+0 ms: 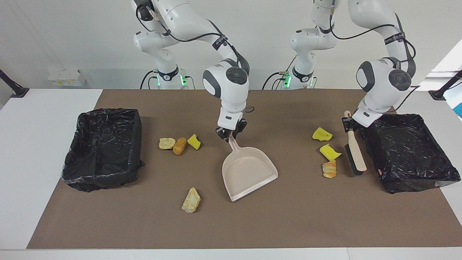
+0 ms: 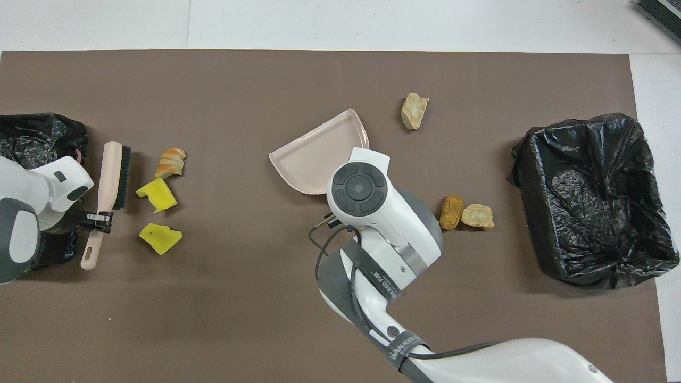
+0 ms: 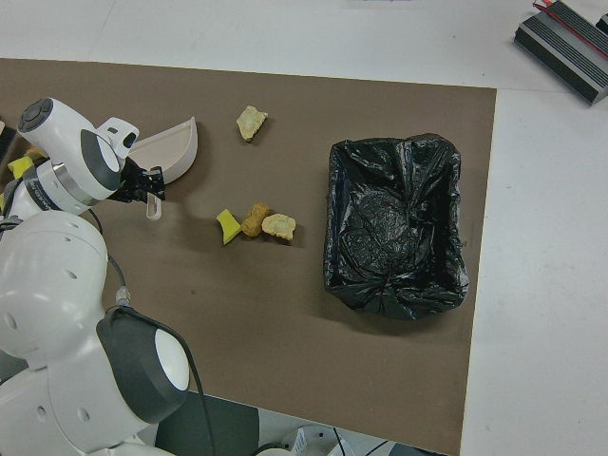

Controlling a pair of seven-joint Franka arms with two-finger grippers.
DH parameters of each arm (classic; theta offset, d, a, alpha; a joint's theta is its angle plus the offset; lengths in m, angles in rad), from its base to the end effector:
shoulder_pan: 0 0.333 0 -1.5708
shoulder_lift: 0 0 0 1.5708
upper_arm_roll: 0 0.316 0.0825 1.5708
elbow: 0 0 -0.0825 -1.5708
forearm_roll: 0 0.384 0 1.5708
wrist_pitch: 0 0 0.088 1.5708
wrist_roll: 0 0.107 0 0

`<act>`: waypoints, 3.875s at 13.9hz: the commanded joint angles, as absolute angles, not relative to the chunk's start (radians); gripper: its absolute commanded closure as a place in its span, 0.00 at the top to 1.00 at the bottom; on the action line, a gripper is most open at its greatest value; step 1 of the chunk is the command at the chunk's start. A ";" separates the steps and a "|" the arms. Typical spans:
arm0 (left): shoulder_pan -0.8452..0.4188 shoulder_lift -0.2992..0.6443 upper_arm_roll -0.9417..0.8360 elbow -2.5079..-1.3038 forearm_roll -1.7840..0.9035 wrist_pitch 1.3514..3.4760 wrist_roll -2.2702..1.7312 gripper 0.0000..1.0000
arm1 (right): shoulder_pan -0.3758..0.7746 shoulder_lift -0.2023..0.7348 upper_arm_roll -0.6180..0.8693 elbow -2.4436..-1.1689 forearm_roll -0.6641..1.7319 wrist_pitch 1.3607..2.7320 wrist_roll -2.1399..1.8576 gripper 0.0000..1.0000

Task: Sweep and dump trash in bin

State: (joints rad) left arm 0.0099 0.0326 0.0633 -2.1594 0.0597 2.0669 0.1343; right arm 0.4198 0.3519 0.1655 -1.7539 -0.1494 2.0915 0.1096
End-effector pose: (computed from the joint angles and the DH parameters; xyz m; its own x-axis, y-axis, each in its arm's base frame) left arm 0.5254 0.0416 0.3727 0.9873 -0.0896 -0.1311 -0.0947 -0.9949 -0.0333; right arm 0.5466 0.3432 0.3710 0.8573 0.5149 -0.0025 0.5137 -0.8549 0.0727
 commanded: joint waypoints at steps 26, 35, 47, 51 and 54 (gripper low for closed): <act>-0.332 0.014 0.041 -2.218 0.061 2.079 -0.086 0.00 | 0.379 0.334 0.181 -1.778 -0.287 2.049 -0.893 0.00; -0.603 -0.006 0.041 -2.223 -0.201 2.124 -0.248 0.00 | 0.403 0.364 0.179 -1.782 -0.287 2.086 -0.833 0.00; -0.433 -0.173 0.054 -2.117 -0.093 1.697 -0.379 0.00 | 0.393 0.362 0.181 -1.796 -0.285 2.089 -0.833 0.00; -0.277 -0.241 0.054 -2.216 0.055 1.675 -0.380 0.00 | 0.390 0.362 0.181 -1.798 -0.285 2.089 -0.833 0.00; -0.115 -0.310 0.054 -2.350 0.087 1.759 -0.376 0.00 | 0.390 0.360 0.181 -1.802 -0.285 2.089 -0.833 0.00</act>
